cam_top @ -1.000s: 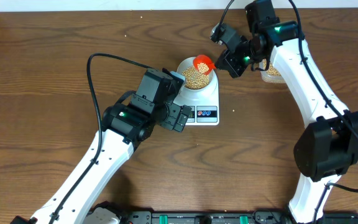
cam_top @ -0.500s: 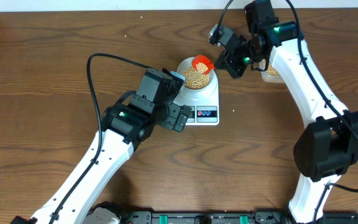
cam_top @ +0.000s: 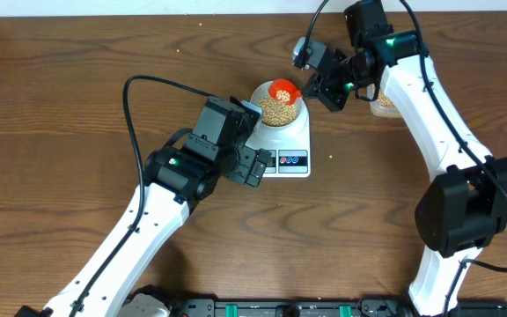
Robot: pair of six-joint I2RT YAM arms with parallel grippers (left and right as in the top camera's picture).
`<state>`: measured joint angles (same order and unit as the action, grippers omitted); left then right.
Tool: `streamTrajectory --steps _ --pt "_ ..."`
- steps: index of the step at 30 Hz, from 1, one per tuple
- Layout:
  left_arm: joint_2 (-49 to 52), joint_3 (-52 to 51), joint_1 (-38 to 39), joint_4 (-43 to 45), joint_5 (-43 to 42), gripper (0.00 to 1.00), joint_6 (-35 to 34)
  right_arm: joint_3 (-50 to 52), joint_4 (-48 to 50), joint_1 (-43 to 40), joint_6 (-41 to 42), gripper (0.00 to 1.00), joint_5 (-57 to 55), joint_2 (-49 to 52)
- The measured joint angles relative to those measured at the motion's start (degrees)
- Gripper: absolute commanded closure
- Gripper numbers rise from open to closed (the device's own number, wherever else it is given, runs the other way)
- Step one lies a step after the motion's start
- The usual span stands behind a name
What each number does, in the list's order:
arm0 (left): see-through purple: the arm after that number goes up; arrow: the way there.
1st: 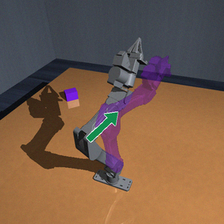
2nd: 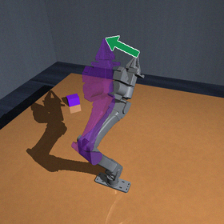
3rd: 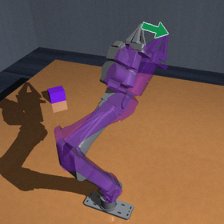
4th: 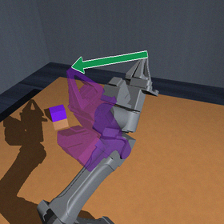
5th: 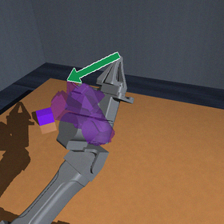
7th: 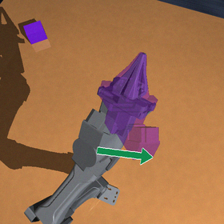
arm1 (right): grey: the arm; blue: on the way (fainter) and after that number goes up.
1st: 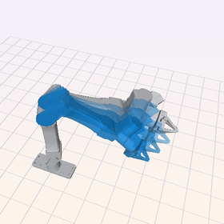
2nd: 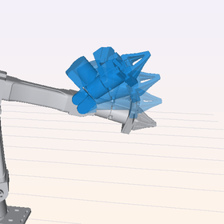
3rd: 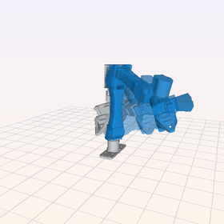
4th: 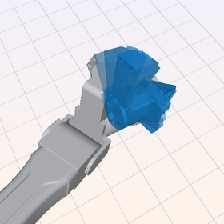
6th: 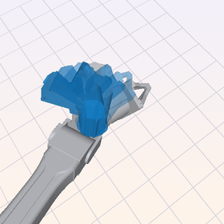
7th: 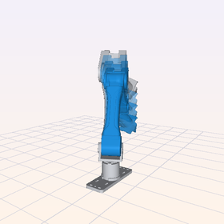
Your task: Scoop item into bowl and weigh 50g on scale
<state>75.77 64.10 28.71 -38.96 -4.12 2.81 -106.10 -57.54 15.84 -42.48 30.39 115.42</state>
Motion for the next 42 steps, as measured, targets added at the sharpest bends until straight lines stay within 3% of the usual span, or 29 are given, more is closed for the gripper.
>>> streamTrajectory --steps 8,23,42 --pt "0.0 0.0 0.0 0.0 0.0 0.02 0.0 0.0 -0.4 0.0 0.1 0.99 2.5 0.0" --pt "0.0 0.0 0.0 0.0 0.0 0.02 0.0 0.0 -2.5 -1.5 8.7 0.99 11.3 0.0" --pt "0.0 0.0 0.0 0.0 0.0 0.02 0.0 0.0 -2.5 -5.1 9.1 0.99 16.3 0.0"
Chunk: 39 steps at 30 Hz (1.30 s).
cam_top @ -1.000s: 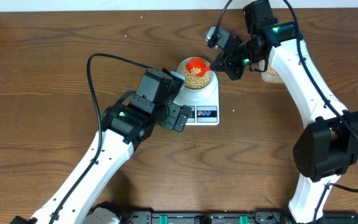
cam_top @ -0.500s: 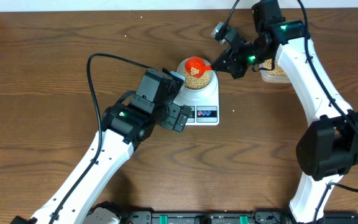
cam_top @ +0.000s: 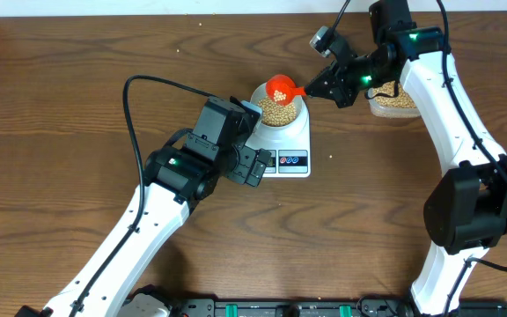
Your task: Scoop item into bowl and weigh 50g on scale
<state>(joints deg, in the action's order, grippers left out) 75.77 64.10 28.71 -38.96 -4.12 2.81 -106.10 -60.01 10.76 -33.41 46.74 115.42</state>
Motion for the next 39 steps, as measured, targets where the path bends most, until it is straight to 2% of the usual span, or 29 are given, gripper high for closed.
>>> streamTrajectory --steps 16,22,26,32,39 --pt "0.0 0.0 0.0 0.0 0.0 0.02 0.0 0.0 0.0 0.0 0.2 0.99 0.3 0.0" --pt "0.0 0.0 0.0 0.0 0.0 0.02 0.0 0.0 -0.1 -1.6 0.4 0.99 5.7 0.0" --pt "0.0 0.0 0.0 0.0 0.0 0.02 0.0 0.0 -1.6 -5.9 0.6 0.99 9.7 0.0" --pt "0.0 0.0 0.0 0.0 0.0 0.02 0.0 0.0 -5.8 -17.8 0.9 0.99 12.1 -0.8" --pt "0.0 0.0 0.0 0.0 0.0 0.02 0.0 0.0 -8.3 -29.4 1.1 0.99 7.1 -4.7"
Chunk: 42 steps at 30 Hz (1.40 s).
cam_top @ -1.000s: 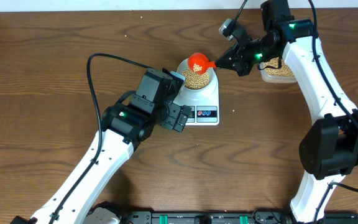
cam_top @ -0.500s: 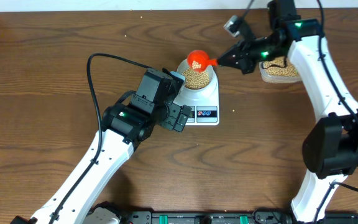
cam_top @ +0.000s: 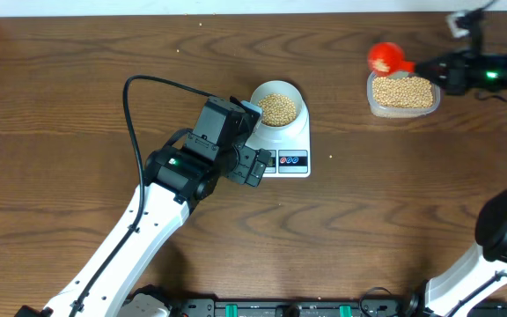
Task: Scoop item into bowl and weigh 50g on scale
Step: 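Carry the scoop right over the soybean tub with the right gripper, then dip the scoop into the tub soybeans with the right gripper, then carry the scoop left back over the grey bowl with the right gripper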
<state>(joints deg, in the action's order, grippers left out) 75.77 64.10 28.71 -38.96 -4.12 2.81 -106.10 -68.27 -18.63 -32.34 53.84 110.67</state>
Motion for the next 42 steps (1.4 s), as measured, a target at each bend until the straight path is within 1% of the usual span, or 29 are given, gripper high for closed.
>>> streamTrajectory --steps 4,11,17,23,28,32,35,38,42 --pt "0.0 0.0 0.0 0.0 0.0 0.02 0.0 0.0 0.2 -1.3 1.4 0.98 -7.9 -0.3" --pt "0.0 0.0 0.0 0.0 0.0 0.02 0.0 0.0 2.6 2.8 6.6 0.98 -25.3 -0.3" --pt "0.0 0.0 0.0 0.0 0.0 0.02 0.0 0.0 3.1 10.1 9.2 0.98 -41.8 -0.3" --pt "0.0 0.0 0.0 0.0 0.0 0.02 0.0 0.0 3.6 19.4 11.8 0.98 -60.3 -0.3" --pt "0.0 0.0 0.0 0.0 0.0 0.02 0.0 0.0 3.6 24.9 13.2 0.99 -71.5 -0.3" --pt "0.0 0.0 0.0 0.0 0.0 0.02 0.0 0.0 4.0 26.7 13.9 0.99 -75.5 -0.3" --pt "0.0 0.0 0.0 0.0 0.0 0.02 0.0 0.0 6.2 26.9 14.1 0.99 -75.1 -0.3" --pt "0.0 0.0 0.0 0.0 0.0 0.02 0.0 -0.1 7.3 26.9 14.1 0.99 -71.1 -0.3" --pt "0.0 0.0 0.0 0.0 0.0 0.02 0.0 -1.6 9.4 26.9 14.1 0.99 -61.0 -0.3"
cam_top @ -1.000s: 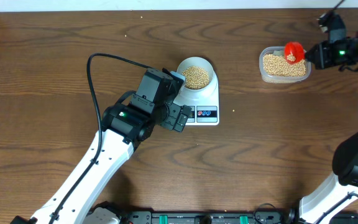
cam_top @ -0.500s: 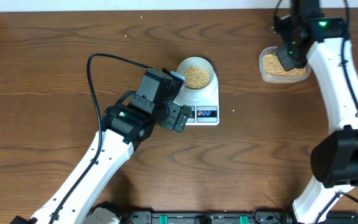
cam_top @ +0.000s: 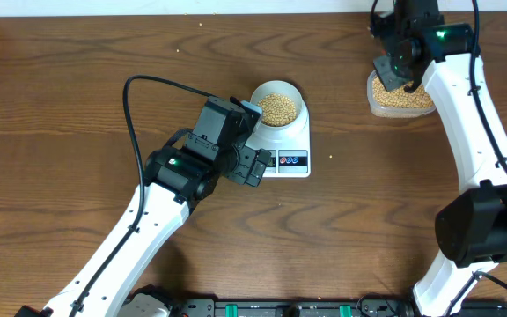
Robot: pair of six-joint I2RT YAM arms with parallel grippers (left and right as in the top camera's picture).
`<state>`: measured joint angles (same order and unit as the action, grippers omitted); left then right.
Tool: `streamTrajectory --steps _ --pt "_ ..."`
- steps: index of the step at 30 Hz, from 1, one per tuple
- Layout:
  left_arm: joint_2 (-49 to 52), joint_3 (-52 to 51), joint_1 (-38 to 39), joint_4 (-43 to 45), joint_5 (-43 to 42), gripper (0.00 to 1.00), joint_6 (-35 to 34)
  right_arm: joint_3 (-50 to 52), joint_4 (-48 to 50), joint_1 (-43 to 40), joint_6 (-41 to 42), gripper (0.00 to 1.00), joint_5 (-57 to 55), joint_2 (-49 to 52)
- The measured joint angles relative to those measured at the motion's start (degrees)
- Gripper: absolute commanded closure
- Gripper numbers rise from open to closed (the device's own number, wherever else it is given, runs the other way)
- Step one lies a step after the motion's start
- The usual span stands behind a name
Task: Scoop item into bowl and weigh 50g on scale
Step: 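Carry the scoop left back over the grey bowl with the right gripper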
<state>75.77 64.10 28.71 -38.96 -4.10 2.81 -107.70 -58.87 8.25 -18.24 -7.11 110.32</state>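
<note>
A white bowl (cam_top: 299,95) filled with tan beans (cam_top: 278,109) sits on the white scale (cam_top: 296,141), whose display (cam_top: 292,160) faces the front. My left gripper (cam_top: 250,109) rests at the bowl's left rim, its fingers too covered by the wrist to read. A clear container (cam_top: 405,99) of the same beans stands at the back right. My right gripper (cam_top: 396,77) points down into that container. Its fingers are hidden under the wrist, and the red scoop does not show.
The brown wooden table (cam_top: 77,88) carries the scale at its middle and the bean container near the far edge. A black cable (cam_top: 130,97) loops off the left arm. A few stray beans lie on the wood.
My right gripper held the red scoop out at the container's left rim. Now the wrist stands over the container pointing down, and the scoop is hidden. The left arm, bowl and scale are unchanged.
My right gripper first held the red scoop with beans over the bowl on the scale, and still did a moment later. Then the scoop was away at the container's left rim. Now the gripper is down in the container. The left arm never moved.
</note>
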Motion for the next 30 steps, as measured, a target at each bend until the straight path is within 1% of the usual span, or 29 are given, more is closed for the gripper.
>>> streamTrajectory --steps 3,6,8,11,16,22,26,30 --pt "0.0 0.0 0.0 0.0 0.0 0.02 0.0 -0.9 2.1 0.0 -0.4 0.99 10.7 -0.2" --pt "0.0 0.0 0.0 0.0 0.0 0.02 0.0 -1.1 2.9 0.3 -1.4 0.99 24.6 -0.5" --pt "0.0 0.0 0.0 0.0 0.0 0.02 0.0 -1.1 2.8 0.6 -1.9 0.99 30.3 -0.5" --pt "0.0 0.0 0.0 0.0 0.0 0.02 0.0 -1.1 2.7 1.5 -2.4 0.99 35.2 -0.5" --pt "0.0 0.0 0.0 0.0 0.0 0.02 0.0 -1.1 2.3 4.0 -3.3 0.99 38.9 -0.5" --pt "0.0 0.0 0.0 0.0 0.0 0.02 0.0 -1.1 1.0 7.4 -6.2 0.99 40.5 -0.5" --pt "0.0 0.0 0.0 0.0 0.0 0.02 0.0 -1.0 1.1 7.6 -7.2 0.99 40.6 -0.5" --pt "0.0 0.0 0.0 0.0 0.0 0.02 0.0 1.2 2.3 7.6 -8.2 0.99 40.6 -0.5"
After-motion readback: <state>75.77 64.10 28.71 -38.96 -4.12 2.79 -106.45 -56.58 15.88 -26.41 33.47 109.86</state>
